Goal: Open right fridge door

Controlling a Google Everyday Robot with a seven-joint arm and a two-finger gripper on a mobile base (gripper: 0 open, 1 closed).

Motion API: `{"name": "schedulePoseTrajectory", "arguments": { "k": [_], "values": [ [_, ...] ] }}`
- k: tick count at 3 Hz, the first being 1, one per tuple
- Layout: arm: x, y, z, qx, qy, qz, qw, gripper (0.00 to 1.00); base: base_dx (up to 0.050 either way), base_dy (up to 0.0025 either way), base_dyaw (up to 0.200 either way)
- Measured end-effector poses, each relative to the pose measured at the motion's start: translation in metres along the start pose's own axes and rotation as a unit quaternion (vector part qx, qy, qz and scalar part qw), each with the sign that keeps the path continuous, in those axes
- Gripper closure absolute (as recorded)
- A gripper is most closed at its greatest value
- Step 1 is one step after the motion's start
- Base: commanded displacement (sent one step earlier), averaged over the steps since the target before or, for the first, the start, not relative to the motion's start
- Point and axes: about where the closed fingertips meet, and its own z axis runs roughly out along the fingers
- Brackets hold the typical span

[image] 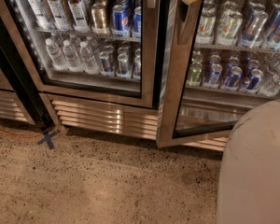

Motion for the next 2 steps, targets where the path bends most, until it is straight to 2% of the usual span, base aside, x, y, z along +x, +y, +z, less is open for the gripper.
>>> {"name": "schedulePoseTrajectory", "arguments": {
  "k": [2],
  "values": [
    [-0.0009, 0.0015, 0.0027, -0.003, -0.007, 0.002, 1.0000, 1.00, 0.000, 0.00000, 0.000]
  ]
}}
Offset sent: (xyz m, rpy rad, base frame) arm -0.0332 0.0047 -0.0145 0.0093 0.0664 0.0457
